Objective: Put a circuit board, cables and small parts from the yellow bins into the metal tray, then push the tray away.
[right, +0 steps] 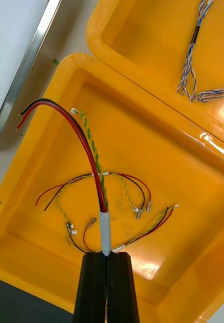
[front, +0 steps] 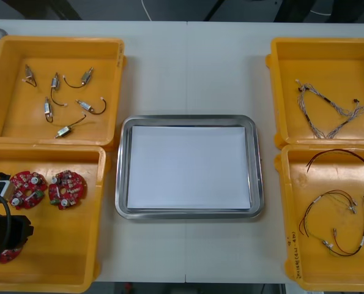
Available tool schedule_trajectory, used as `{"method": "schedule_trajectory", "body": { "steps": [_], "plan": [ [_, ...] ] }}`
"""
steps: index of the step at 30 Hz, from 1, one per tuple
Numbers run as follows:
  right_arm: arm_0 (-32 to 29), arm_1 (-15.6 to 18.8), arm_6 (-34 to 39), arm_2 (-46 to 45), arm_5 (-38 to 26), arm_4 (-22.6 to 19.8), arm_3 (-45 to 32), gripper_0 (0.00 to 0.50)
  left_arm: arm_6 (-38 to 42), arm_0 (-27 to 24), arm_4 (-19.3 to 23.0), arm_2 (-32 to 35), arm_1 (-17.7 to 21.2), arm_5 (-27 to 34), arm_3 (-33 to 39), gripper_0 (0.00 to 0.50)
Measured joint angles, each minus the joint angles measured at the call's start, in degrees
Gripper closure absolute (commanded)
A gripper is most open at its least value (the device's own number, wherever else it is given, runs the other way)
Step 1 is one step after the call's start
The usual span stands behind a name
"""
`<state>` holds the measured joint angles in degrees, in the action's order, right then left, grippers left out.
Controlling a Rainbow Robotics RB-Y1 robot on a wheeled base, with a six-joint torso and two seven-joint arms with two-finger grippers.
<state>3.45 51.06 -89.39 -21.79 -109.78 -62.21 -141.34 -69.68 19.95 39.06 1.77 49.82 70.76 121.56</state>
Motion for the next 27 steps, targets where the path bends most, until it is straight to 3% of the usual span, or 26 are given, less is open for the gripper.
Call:
{"method": "schedule_trajectory", "body": {
  "steps": [4, 5, 6, 7, 27],
  "plan": [
    [0.0, 0.0, 0.0, 0.0, 0.0, 0.0, 0.0, 0.5, 0.0, 0.0, 0.0, 0.0, 0.0, -0.2, 0.0, 0.01],
    [0.0, 0.0, 0.0, 0.0, 0.0, 0.0, 0.0, 0.5, 0.0, 0.0, 0.0, 0.0, 0.0, -0.2, 0.0, 0.102],
    [0.0, 0.0, 0.0, 0.0, 0.0, 0.0, 0.0, 0.5, 0.0, 0.0, 0.0, 0.0, 0.0, -0.2, 0.0, 0.363],
    [0.0, 0.0, 0.0, 0.0, 0.0, 0.0, 0.0, 0.5, 0.0, 0.0, 0.0, 0.0, 0.0, -0.2, 0.0, 0.499],
    [0.0, 0.0, 0.0, 0.0, 0.0, 0.1, 0.0, 0.5, 0.0, 0.0, -0.1, 0.1, 0.3, 0.1, 0.3, 0.5]
  ]
}}
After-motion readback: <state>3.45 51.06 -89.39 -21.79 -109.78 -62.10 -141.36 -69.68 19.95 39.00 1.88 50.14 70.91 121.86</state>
